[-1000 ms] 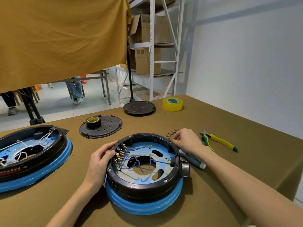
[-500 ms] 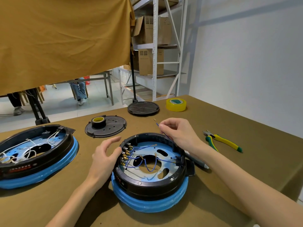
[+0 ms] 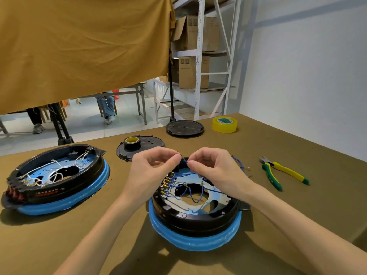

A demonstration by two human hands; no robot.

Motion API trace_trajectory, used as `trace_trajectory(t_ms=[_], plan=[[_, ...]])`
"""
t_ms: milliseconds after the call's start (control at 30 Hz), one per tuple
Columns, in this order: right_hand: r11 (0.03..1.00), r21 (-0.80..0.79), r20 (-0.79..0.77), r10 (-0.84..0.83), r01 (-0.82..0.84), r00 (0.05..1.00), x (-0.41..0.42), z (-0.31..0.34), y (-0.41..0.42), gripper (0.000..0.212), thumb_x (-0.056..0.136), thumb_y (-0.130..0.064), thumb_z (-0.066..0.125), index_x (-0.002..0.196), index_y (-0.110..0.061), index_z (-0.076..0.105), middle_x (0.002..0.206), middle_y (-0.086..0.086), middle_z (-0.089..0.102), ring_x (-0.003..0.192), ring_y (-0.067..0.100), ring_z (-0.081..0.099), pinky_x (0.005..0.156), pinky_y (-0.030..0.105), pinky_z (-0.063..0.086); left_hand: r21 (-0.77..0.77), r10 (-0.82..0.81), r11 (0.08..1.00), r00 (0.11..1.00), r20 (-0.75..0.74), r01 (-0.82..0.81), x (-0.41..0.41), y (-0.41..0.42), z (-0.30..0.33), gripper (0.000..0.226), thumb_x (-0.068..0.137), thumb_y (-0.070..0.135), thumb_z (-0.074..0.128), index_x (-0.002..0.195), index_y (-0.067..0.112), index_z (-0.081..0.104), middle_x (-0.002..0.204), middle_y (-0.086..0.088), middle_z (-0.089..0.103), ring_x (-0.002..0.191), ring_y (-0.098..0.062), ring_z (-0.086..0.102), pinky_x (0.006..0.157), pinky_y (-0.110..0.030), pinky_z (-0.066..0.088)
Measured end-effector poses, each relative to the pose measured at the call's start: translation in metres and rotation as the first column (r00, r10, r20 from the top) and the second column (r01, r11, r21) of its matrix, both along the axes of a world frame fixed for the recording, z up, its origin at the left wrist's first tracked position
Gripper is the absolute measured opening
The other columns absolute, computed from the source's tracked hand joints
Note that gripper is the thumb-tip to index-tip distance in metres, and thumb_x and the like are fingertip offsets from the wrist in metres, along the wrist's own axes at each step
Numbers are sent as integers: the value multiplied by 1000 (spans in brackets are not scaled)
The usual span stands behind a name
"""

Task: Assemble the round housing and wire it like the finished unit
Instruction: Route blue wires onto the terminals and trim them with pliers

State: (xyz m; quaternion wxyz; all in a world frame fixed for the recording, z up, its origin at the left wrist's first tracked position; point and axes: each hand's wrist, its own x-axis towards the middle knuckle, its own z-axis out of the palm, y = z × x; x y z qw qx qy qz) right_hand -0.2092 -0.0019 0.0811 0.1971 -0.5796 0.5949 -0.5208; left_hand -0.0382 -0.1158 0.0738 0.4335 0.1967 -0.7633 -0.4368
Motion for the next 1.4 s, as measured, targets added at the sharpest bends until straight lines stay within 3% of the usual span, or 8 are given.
trace_trajectory(t_ms=[167,433,733,833,900,1033,1133,1400], plan=[[995,56,18,80,-81,997,6,1,-2,13,94,-11,73,106,-5,69,81,1,73,67,12,65,65,26,55,-10,8,1000,998,70,-7,-5,2,-6,8,94,19,72,90,26,75,87,8,76,87,-11,71,94,-49,54],[976,90,277,168,-199,946,10,-1,2,13,95,-9,71,107,-3,72,82,7,72,69,19,63,68,30,56,125,-98,987,994,-52,104,2,-12,-6,23,101,9,55,91,13,75,87,-1,76,86,-7,70,74,-10,49],[970,80,406,179,-230,896,11,-4,4,11,94,-6,69,105,-3,69,79,10,69,63,21,62,62,28,53,161,36,986,996,80,-49,-6,-31,-41,25,102,6,54,99,19,75,99,1,75,89,-7,71,69,-16,55],[971,197,226,92,-137,970,14,-5,-4,7,96,-6,67,103,-4,69,78,7,71,58,17,61,56,25,50,265,58,961,994,89,-80,0,-41,-63,27,106,13,48,115,20,72,110,2,74,104,-11,70,82,-25,57],[959,280,-108,71,-39,992,22,-5,-12,12,98,-9,64,106,-7,72,84,6,74,59,8,61,57,20,49,343,11,939,997,74,-36,4,-41,-74,30,108,19,44,124,19,69,114,3,75,110,-16,70,91,-33,55],[959,235,-639,32,156,769,44,-11,-28,22,96,-15,54,111,-16,70,88,-1,69,78,17,60,70,32,45,300,-23,954,998,54,5,2,-38,-82,34,109,23,41,134,20,64,126,9,72,120,-9,64,104,-35,49],[966,180,-762,17,186,647,52,-15,-34,20,95,-18,52,109,-18,66,82,-1,64,75,23,54,76,35,41,305,-19,952,998,62,-1,2,-39,-84,35,109,25,41,137,20,63,131,8,69,124,-9,62,111,-40,46],[971,51,-790,-103,233,604,43,-32,-34,24,103,-35,46,104,-28,68,85,-6,71,77,18,63,72,37,53,280,-10,960,996,88,-15,3,-36,-82,35,110,28,41,135,22,65,128,10,71,124,-10,62,112,-46,46]])
